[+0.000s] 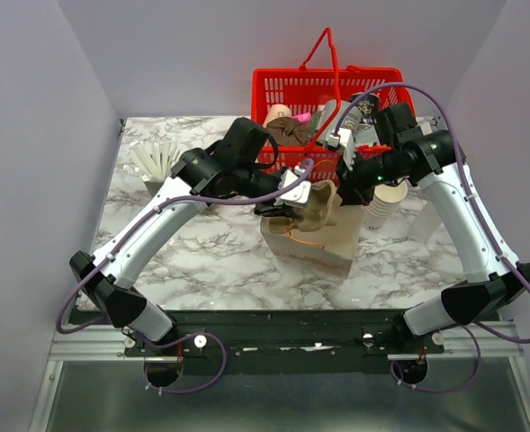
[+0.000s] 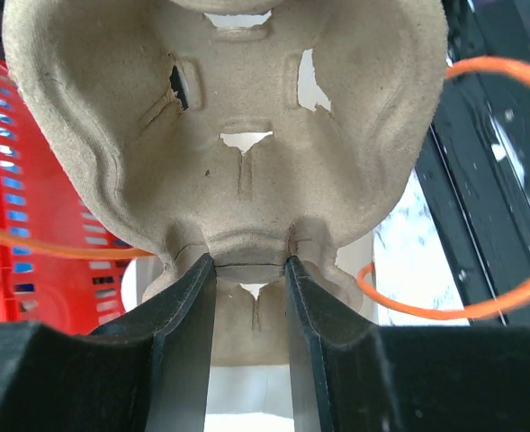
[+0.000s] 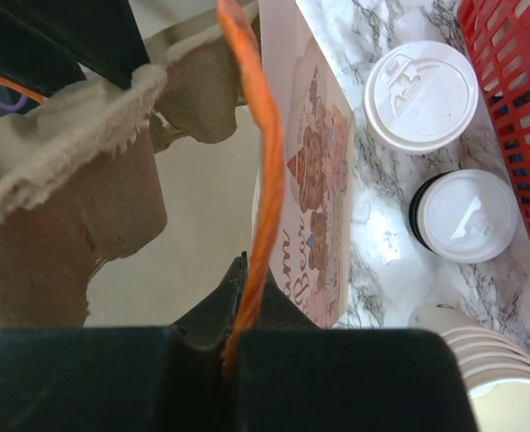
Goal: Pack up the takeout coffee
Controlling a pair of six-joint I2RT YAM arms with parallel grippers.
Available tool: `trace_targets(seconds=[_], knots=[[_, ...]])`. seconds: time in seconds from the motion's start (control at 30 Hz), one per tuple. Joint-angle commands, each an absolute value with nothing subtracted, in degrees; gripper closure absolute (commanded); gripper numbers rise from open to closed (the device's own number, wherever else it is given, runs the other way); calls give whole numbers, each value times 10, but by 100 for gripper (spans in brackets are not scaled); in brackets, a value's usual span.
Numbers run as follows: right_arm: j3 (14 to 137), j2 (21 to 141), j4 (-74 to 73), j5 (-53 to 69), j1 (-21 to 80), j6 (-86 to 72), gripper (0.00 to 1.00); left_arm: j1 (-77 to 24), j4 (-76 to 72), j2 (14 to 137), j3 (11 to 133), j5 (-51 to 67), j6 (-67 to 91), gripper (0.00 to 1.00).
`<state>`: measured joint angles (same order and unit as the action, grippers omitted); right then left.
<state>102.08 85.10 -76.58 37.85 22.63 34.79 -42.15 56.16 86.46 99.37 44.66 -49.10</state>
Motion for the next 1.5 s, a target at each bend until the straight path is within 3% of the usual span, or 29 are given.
trace_targets(seconds=[0.0, 0.7, 0.9, 1.47], knots=[[1025, 853, -782, 395, 229, 321, 99, -446, 656, 894, 1034, 400, -563, 100], [1008, 859, -776, 371, 229, 300, 99, -548, 832, 1009, 1195, 205, -644, 100], [998, 854, -775, 381, 229, 301, 99, -548, 800, 1003, 1180, 168, -610, 100], [994, 850, -766, 382, 229, 301, 99, -548, 866, 1049, 1213, 165, -645, 100]])
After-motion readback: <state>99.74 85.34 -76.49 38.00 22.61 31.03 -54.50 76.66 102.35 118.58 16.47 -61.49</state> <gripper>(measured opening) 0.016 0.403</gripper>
